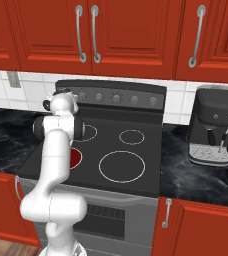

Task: Lower the heat of the kettle.

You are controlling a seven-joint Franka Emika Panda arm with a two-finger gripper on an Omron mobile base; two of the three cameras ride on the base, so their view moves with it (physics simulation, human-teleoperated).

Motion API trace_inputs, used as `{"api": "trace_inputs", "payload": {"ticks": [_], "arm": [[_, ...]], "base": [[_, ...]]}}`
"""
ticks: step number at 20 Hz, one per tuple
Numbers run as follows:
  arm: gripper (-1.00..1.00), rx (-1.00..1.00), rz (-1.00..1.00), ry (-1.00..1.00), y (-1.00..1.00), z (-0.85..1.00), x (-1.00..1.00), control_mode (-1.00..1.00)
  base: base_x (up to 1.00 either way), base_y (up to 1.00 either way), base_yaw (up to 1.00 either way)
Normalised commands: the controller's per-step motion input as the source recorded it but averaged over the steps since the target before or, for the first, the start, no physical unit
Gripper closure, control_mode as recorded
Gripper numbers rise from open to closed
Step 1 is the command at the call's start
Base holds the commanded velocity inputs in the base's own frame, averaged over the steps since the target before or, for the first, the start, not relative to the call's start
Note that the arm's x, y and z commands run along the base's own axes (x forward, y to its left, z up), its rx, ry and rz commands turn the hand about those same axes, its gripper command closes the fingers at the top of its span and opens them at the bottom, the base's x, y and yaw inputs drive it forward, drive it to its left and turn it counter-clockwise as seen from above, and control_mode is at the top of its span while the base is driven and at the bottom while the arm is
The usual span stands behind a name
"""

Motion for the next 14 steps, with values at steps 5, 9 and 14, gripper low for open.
{"api": "trace_inputs", "payload": {"ticks": [5,9,14], "arm": [[1.0,0.04,0.0,0.0,0.0,0.0,0.0,-1.0],[1.0,0.08,0.0,0.0,-0.01,0.0,-0.02,-1.0],[1.0,0.11,0.0,0.0,-0.02,0.0,-0.02,-1.0]], "base": [[0.0,0.0,0.0],[0.0,0.0,0.0],[0.0,0.0,0.0]]}}
